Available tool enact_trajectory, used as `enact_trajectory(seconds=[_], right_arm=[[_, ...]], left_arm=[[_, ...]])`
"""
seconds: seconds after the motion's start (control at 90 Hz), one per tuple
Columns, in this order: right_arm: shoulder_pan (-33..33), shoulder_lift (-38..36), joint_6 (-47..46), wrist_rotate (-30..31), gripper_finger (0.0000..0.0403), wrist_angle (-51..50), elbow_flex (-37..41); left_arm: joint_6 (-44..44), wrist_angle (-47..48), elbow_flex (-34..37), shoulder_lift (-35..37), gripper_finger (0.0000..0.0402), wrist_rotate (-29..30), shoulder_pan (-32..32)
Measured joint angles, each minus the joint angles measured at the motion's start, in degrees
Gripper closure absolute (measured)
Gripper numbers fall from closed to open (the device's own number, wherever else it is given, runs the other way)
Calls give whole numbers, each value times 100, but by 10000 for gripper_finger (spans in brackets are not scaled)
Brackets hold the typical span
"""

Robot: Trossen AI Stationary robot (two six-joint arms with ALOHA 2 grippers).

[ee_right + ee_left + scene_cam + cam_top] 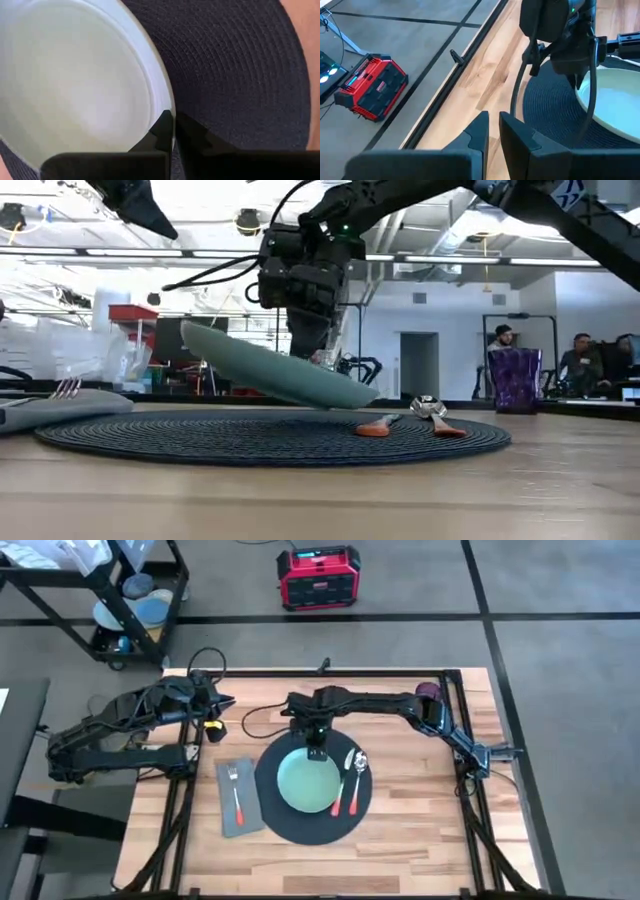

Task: Set table place
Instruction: Put the green plate on the dark gray placemat to the left of the orange table knife, then move the purple cup to the top right of the dark gray placemat

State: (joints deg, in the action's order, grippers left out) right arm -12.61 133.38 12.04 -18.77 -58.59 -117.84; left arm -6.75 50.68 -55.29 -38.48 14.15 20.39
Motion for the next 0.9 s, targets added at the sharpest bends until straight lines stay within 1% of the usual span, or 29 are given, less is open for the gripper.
enact_trajectory(seconds=[0.122, 0.344, 0.456, 0.556, 0.622, 0.678, 0.756, 0.9], right_arm=[[-6, 0, 111, -6, 395, -1, 0], [2, 0, 176, -82, 353, -13, 0], [20, -2, 184, -112, 339, -86, 0], [8, -2, 243, -364, 333, -140, 0], [6, -4, 251, -384, 329, -226, 0], [-25, -4, 258, -340, 326, -494, 0], [-150, -4, 348, -242, 326, -1152, -7], [-666, -17, 559, -16, 326, -2601, 56]], left_arm=[[56, -4, 0, 0, 375, -1, 2], [57, -15, 0, 0, 375, -1, 0], [57, -14, 0, 0, 375, 0, 0], [57, -13, 0, 0, 375, -2, 2], [57, -13, 0, 0, 375, -2, 0], [56, -7, 0, 0, 375, -2, 1], [31, -2, 0, 0, 375, -2, 0], [0, -2, 13, 2, 375, 0, 0]])
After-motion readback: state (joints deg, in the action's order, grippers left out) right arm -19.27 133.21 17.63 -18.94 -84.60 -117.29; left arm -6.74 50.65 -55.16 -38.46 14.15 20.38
